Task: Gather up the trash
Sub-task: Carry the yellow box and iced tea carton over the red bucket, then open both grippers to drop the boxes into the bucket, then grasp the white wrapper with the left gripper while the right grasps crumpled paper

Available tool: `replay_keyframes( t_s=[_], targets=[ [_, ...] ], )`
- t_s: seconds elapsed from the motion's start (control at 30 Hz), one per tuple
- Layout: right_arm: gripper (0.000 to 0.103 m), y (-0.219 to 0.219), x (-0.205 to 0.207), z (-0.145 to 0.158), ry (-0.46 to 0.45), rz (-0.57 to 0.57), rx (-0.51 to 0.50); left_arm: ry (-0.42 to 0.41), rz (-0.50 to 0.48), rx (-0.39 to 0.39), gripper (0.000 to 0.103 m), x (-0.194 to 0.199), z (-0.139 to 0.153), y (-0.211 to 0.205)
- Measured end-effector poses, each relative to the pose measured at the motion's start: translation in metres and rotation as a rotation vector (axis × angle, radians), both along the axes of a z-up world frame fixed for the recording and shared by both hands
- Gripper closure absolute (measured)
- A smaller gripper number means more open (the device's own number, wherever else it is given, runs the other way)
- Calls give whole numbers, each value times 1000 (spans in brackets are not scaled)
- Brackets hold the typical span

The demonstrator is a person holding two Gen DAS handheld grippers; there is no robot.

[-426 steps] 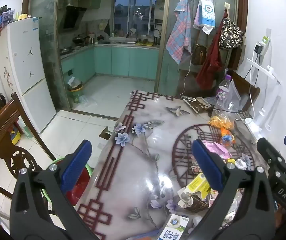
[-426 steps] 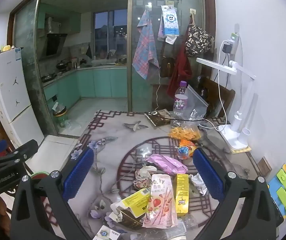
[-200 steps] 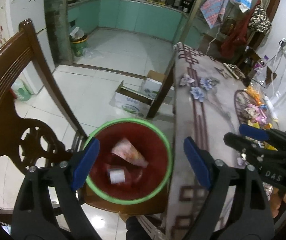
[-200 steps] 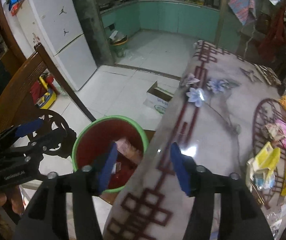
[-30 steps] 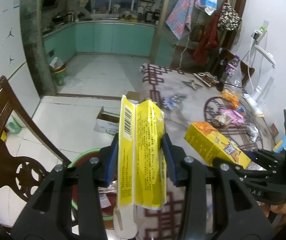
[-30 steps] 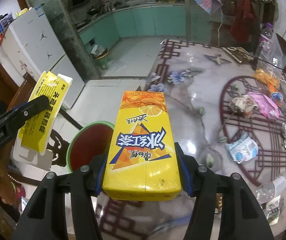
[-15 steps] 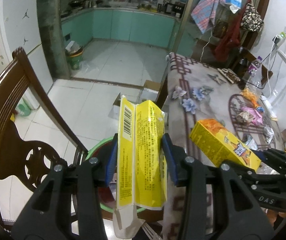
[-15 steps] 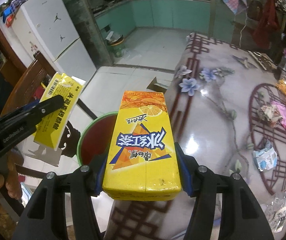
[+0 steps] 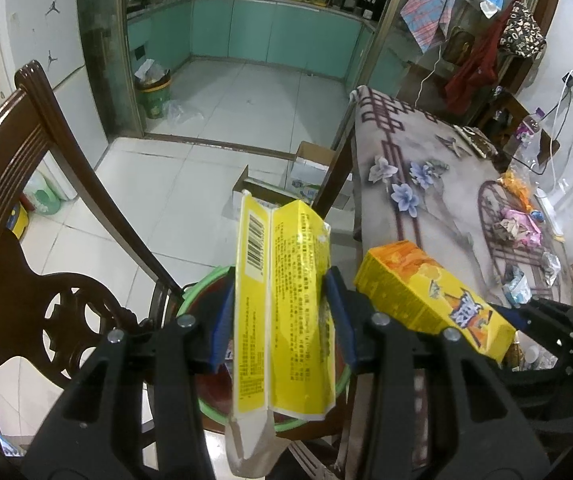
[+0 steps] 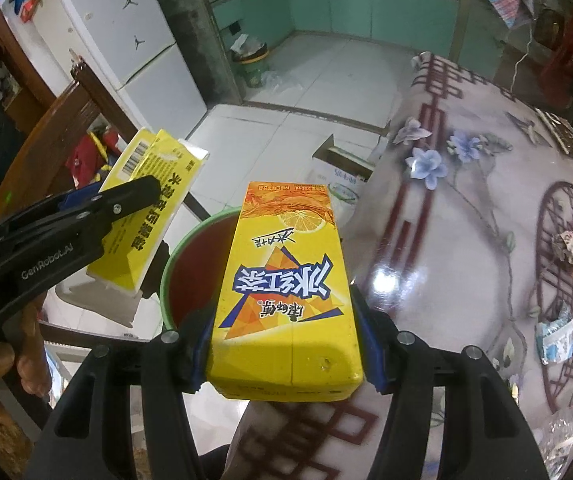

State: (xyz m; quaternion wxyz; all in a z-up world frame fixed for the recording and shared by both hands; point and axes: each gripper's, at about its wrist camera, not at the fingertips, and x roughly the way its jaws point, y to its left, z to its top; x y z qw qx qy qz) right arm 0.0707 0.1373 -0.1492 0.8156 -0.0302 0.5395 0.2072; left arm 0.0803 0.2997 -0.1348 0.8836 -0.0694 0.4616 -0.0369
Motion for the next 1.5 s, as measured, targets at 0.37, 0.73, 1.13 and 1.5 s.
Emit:
replay_keyframes(
  t_s=[0.37, 0.73, 1.13, 1.5],
  targets=[
    [47, 21, 12, -21, 54, 54, -28, 44, 8, -10, 61, 17, -18, 8],
    [39, 33, 14, -28, 70, 104, -9, 59, 59, -30, 36, 22, -24, 19],
    [35, 6, 5, -7, 25, 47, 44, -89, 105, -23, 22, -1, 26, 18],
    [30, -55, -21, 11, -18, -48, 93, -165, 37, -20, 19, -27, 56, -36]
  ],
)
